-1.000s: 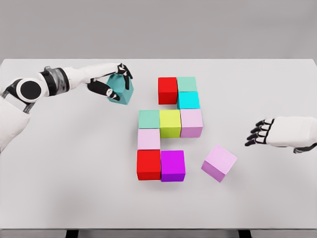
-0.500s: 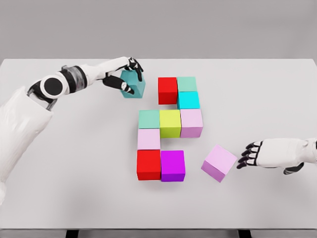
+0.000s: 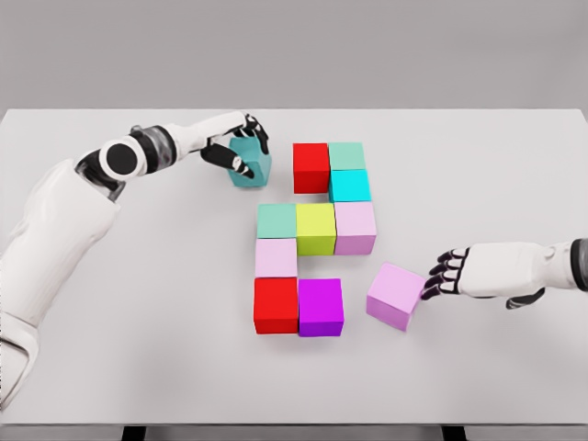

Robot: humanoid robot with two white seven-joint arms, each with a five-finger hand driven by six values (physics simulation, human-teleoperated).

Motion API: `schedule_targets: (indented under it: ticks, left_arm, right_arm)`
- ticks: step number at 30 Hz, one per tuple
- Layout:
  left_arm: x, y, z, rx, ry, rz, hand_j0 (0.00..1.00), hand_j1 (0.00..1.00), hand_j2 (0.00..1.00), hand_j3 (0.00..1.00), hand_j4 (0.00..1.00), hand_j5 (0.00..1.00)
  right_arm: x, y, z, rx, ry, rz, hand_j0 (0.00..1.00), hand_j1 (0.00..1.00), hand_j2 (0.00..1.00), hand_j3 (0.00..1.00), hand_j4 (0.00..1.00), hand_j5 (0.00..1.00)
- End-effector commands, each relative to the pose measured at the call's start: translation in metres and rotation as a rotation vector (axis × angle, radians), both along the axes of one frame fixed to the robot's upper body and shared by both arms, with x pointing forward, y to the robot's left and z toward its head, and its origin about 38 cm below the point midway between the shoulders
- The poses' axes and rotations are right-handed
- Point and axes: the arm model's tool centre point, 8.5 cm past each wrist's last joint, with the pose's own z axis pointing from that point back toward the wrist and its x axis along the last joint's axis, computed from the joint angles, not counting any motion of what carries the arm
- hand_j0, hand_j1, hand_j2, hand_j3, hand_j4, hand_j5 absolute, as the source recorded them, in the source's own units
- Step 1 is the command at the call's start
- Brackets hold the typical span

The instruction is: Assemble the squares on the desktop into the number 2

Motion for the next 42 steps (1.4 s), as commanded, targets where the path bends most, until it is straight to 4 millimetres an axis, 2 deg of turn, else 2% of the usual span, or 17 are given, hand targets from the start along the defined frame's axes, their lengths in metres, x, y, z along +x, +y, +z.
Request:
schedule_targets:
  ticks: [1,13,14,16,17,18,21,25,28,31,33,34,37,39,41,42]
  left_arm:
    - [0.0,-0.005,-0.003,-0.006,0.006,-0.002,0.39,0.39,0.39,0.39,0.39,0.39]
    - [0.005,-0.016,-0.003,-0.013,0.015,-0.004,0.42,0.42,0.42,0.42,0.42,0.42]
    - [0.005,-0.017,-0.002,-0.013,0.012,-0.007,0.44,0.44,0.44,0.44,0.44,0.44]
    - [0.005,-0.015,-0.001,-0.015,0.01,-0.006,0.6,0.6,0.6,0.6,0.6,0.6]
    - [0.005,-0.015,-0.001,-0.015,0.008,-0.008,0.63,0.63,0.63,0.63,0.63,0.63]
    - [0.005,-0.015,-0.001,-0.015,0.01,-0.006,0.71,0.71,0.71,0.71,0.71,0.71]
    - [0.005,-0.015,-0.001,-0.014,0.007,-0.007,0.81,0.81,0.81,0.81,0.81,0.81]
    - [0.006,-0.013,0.0,-0.014,0.008,-0.005,0.88,0.88,0.88,0.88,0.88,0.88]
    - [0.006,-0.013,0.0,-0.014,0.005,-0.002,0.89,0.89,0.89,0.89,0.89,0.89]
    - [0.006,-0.013,0.0,-0.013,0.005,-0.003,0.92,0.92,0.92,0.92,0.92,0.92]
    - [0.005,-0.016,0.003,-0.025,0.001,-0.011,0.96,0.96,0.96,0.96,0.96,0.96]
    - [0.005,-0.013,0.006,-0.025,-0.006,-0.013,1.0,1.0,1.0,1.0,1.0,1.0]
    - [0.003,0.023,0.023,-0.058,-0.033,0.001,1.0,1.0,1.0,1.0,1.0,1.0]
    - [0.001,0.03,0.03,-0.062,-0.047,0.0,1.0,1.0,1.0,1.0,1.0,1.0]
    - [0.001,0.043,0.033,-0.059,-0.046,0.014,1.0,1.0,1.0,1.0,1.0,1.0]
    - [0.003,0.056,0.042,-0.039,-0.065,0.018,0.99,0.99,0.99,0.99,0.99,0.99]
  right_arm:
    - [0.001,0.003,-0.001,0.012,0.002,0.002,1.0,1.0,1.0,1.0,1.0,1.0]
    - [0.008,0.011,0.006,0.03,-0.025,0.014,1.0,1.0,1.0,1.0,1.0,1.0]
    - [0.009,0.012,0.007,0.031,-0.027,0.015,1.0,1.0,1.0,1.0,1.0,1.0]
    - [0.009,0.012,0.007,0.031,-0.027,0.015,1.0,1.0,1.0,1.0,1.0,1.0]
    - [0.009,0.012,0.007,0.031,-0.027,0.015,1.0,1.0,1.0,1.0,1.0,1.0]
    - [0.009,0.011,0.007,0.03,-0.026,0.013,1.0,1.0,1.0,1.0,1.0,1.0]
    - [0.014,0.001,0.011,0.014,-0.037,-0.015,1.0,1.0,1.0,1.0,1.0,1.0]
    - [0.04,-0.04,0.026,-0.012,-0.077,-0.15,1.0,1.0,1.0,1.0,1.0,1.0]
    - [0.041,-0.034,0.028,0.083,-0.036,-0.167,1.0,1.0,1.0,1.0,1.0,1.0]
    - [0.034,-0.026,0.015,0.136,0.039,-0.162,1.0,1.0,1.0,1.0,1.0,1.0]
    - [0.035,-0.022,0.014,0.152,0.047,-0.159,1.0,1.0,1.0,1.0,1.0,1.0]
    - [0.035,-0.021,0.016,0.173,0.053,-0.162,1.0,1.0,1.0,1.0,1.0,1.0]
    - [0.038,-0.018,0.035,0.342,0.1,-0.199,1.0,1.0,1.0,1.0,1.0,1.0]
    - [0.036,-0.016,0.041,0.474,0.169,-0.226,1.0,1.0,1.0,1.0,1.0,1.0]
    - [0.031,-0.013,0.035,0.555,0.239,-0.244,1.0,1.0,1.0,1.0,1.0,1.0]
    - [0.026,-0.013,0.026,0.571,0.28,-0.256,1.0,1.0,1.0,1.0,1.0,1.0]
